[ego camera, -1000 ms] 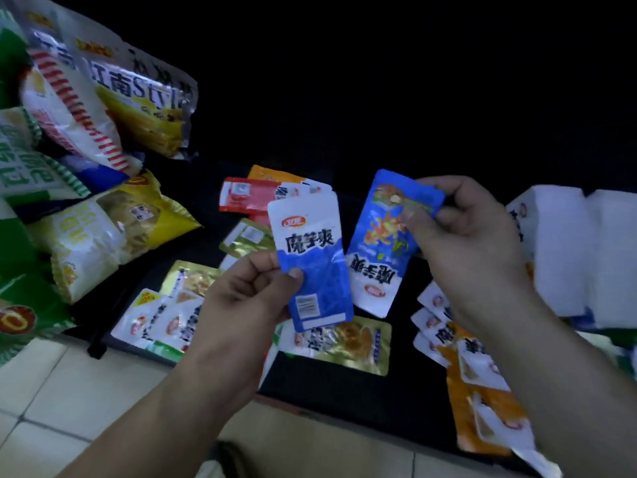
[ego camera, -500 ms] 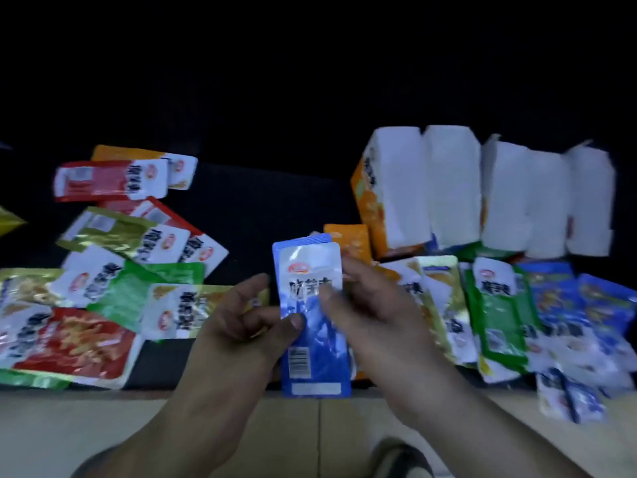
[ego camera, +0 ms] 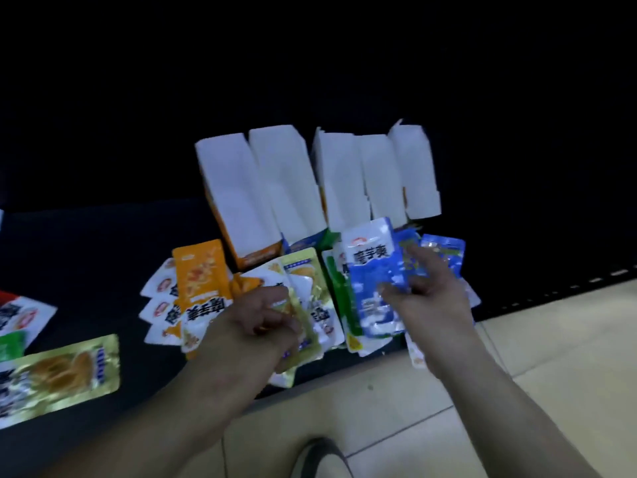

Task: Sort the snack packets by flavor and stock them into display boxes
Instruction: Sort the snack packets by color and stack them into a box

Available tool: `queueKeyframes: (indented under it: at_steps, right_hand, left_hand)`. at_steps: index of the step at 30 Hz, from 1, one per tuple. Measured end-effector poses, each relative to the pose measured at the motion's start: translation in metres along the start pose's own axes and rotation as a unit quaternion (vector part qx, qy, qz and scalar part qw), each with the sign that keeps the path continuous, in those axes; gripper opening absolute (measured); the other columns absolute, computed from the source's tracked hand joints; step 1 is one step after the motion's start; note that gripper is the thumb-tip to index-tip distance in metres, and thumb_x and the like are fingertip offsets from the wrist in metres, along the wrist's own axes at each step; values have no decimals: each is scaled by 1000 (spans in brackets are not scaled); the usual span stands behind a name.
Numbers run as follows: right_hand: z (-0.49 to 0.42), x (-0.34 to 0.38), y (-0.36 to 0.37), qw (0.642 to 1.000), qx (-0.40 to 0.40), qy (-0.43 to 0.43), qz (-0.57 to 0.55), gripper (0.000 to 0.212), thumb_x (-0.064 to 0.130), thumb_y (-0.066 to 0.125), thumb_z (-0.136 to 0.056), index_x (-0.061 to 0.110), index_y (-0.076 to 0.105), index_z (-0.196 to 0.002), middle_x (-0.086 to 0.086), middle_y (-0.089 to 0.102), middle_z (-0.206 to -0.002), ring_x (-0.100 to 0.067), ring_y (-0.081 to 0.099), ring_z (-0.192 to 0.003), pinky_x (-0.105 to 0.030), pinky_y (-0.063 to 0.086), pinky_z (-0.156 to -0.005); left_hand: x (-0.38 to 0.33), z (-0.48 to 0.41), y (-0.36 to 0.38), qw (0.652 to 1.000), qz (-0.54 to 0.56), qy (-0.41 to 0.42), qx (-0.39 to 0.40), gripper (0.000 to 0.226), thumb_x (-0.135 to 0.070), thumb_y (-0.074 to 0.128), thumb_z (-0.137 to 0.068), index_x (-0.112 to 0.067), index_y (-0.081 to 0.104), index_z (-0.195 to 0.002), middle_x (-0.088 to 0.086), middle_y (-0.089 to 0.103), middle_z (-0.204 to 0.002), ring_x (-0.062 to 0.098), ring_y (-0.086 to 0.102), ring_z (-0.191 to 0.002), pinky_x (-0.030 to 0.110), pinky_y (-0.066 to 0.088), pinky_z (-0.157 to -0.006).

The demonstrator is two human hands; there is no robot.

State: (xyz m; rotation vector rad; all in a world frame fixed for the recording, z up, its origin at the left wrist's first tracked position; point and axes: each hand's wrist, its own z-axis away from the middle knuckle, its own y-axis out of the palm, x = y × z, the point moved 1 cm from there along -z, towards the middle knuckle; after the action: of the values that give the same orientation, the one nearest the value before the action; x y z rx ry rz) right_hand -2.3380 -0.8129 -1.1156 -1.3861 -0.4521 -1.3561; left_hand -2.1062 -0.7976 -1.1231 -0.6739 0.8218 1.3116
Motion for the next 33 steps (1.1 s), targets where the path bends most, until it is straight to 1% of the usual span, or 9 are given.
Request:
queueKeyframes:
  at_steps: [4, 7, 9, 13, 18, 23, 25, 28, 33]
  right_hand:
    - [-34, -20, -45, 989, -103, -58, 83, 52, 5, 70, -89, 32, 57, -132, 9, 74, -98, 7, 68, -77, -7, 47, -59]
    - [-44, -42, -50, 962, -132, -96, 217, 46, 15, 68, -89, 36, 58, -129, 2, 68, -96, -22, 68, -87, -31, 55, -70]
    - [-47, -57, -48, 911, -159, -159, 346, 42, 20, 75, -83, 26, 66, -124, -11, 63, -105, -39, 59, -95, -44, 53, -76]
    - [-48, -66, -43, 833, -223, -215, 459, 41, 24, 82, -73, 25, 72, -113, -15, 54, -123, -40, 51, -104, -48, 42, -80]
    - [-49, -68, -34, 836, -203, -241, 449, 23, 20, 83, -73, 30, 78, -92, -9, 58, -114, -33, 45, -103, -46, 33, -84]
    - [-28, -47, -19, 829, -203, -324, 407, 21, 28, 70, -81, 27, 79, -100, -8, 62, -120, -36, 52, -112, -47, 38, -87]
    - [-9, -26, 5, 882, -126, -338, 303, 17, 27, 69, -87, 25, 78, -102, 0, 65, -113, -28, 63, -103, -46, 52, -81]
    - [33, 3, 60, 970, 89, -212, 83, 10, 19, 70, -93, 26, 76, -97, 8, 73, -93, -14, 70, -86, -41, 59, -77]
    - [91, 19, 147, 931, 324, -150, 73, 11, 29, 72, -94, 32, 76, -104, 12, 74, -94, -5, 69, -87, -24, 57, -76]
  left_hand:
    - [-7, -7, 22, 1000, -14, -1, 7, 39, -13, 66, -100, -34, 60, -132, -10, 75, -95, 11, 74, -83, 32, 63, -71]
    - [-4, -3, 35, 1000, -12, -1, -3, 39, -14, 68, -99, -32, 60, -133, -7, 76, -97, 14, 75, -85, 34, 63, -76]
    - [1, 0, 38, 1000, -18, 6, -11, 35, -14, 68, -99, -34, 62, -127, -7, 78, -95, 12, 75, -83, 35, 63, -75]
    - [7, 7, 35, 999, 6, -8, -33, 30, -8, 67, -98, -29, 66, -120, -1, 78, -92, 17, 75, -80, 38, 63, -73]
    - [16, 14, 25, 997, 36, -25, -62, 29, -4, 67, -97, -24, 69, -118, 0, 78, -94, 25, 76, -84, 43, 62, -74]
    - [19, 20, 10, 996, 48, -12, -71, 30, -5, 69, -96, -27, 70, -116, -1, 79, -92, 20, 75, -81, 43, 63, -76]
    - [22, 22, 0, 995, 58, -6, -79, 30, -5, 67, -97, -29, 69, -117, -1, 78, -92, 19, 75, -83, 40, 62, -75]
    - [32, 26, -24, 993, 76, -2, -91, 30, -2, 63, -99, -26, 68, -114, 0, 77, -90, 21, 74, -83, 35, 61, -72]
    - [67, 39, -87, 987, -80, 104, -90, 31, 4, 62, -96, -25, 74, -101, -6, 76, -89, 12, 72, -83, 27, 55, -71]
